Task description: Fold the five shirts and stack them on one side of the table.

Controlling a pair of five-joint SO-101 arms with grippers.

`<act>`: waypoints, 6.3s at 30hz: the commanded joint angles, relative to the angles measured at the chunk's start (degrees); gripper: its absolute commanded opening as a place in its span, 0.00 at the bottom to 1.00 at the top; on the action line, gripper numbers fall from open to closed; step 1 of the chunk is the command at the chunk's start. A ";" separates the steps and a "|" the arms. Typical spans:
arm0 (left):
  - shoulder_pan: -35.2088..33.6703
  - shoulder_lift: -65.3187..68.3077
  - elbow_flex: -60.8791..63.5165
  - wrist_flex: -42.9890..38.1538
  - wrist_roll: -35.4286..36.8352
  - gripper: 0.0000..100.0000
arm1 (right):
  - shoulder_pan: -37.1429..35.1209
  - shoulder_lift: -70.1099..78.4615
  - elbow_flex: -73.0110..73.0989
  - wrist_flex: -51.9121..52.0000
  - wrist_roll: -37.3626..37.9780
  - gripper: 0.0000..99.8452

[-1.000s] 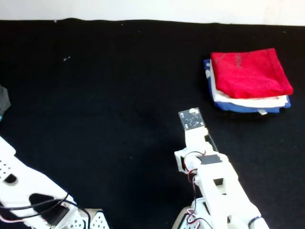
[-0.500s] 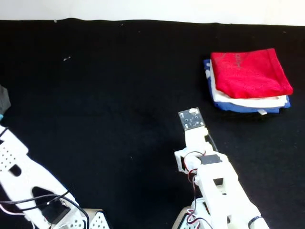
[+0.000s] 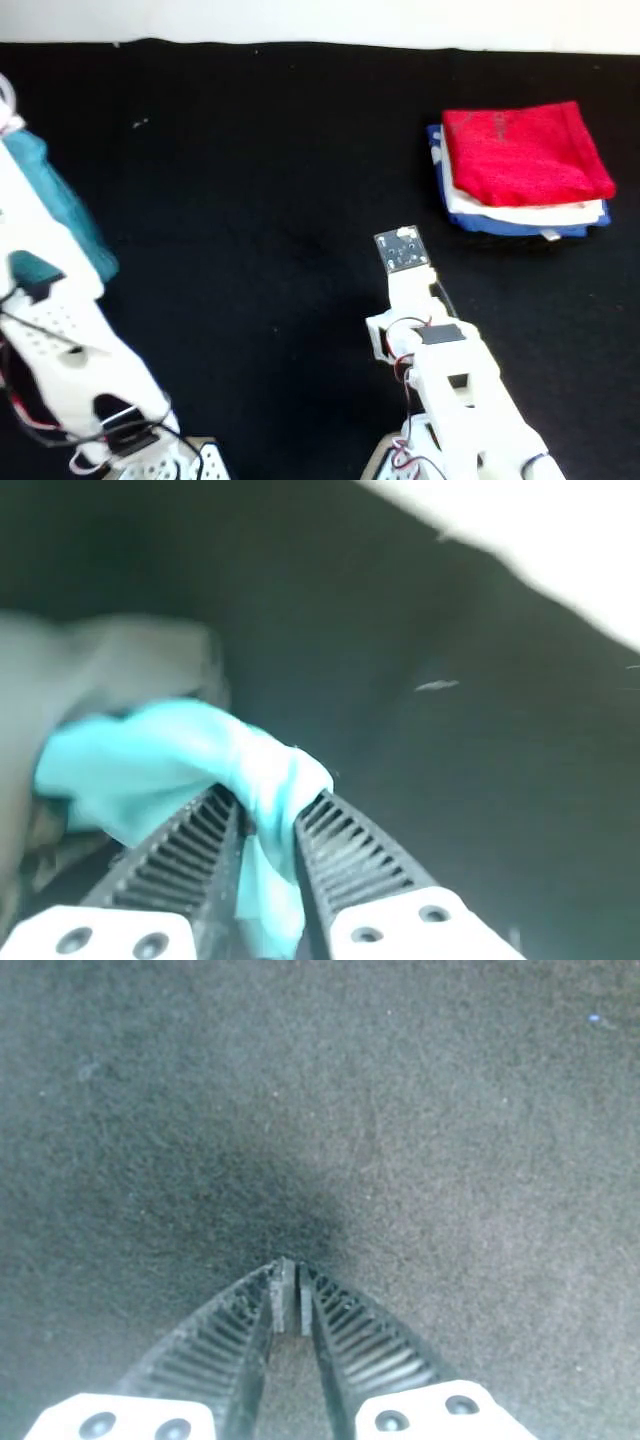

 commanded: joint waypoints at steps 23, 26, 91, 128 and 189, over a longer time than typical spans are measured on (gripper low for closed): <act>40.13 -24.40 4.70 0.09 0.26 0.01 | 0.75 0.57 0.13 -1.54 -0.44 0.03; 33.45 -22.73 14.37 0.09 0.26 0.01 | 0.75 0.57 0.13 -1.54 -0.44 0.03; 41.36 -55.43 133.76 -27.96 7.74 0.22 | 0.75 0.66 0.22 -2.15 -0.44 0.03; 7.43 -37.32 77.58 -4.31 2.99 0.01 | 0.75 0.66 0.22 -2.15 -0.44 0.03; 21.05 -42.07 126.11 -35.52 -16.88 0.21 | 0.75 0.66 0.22 -2.15 -0.44 0.03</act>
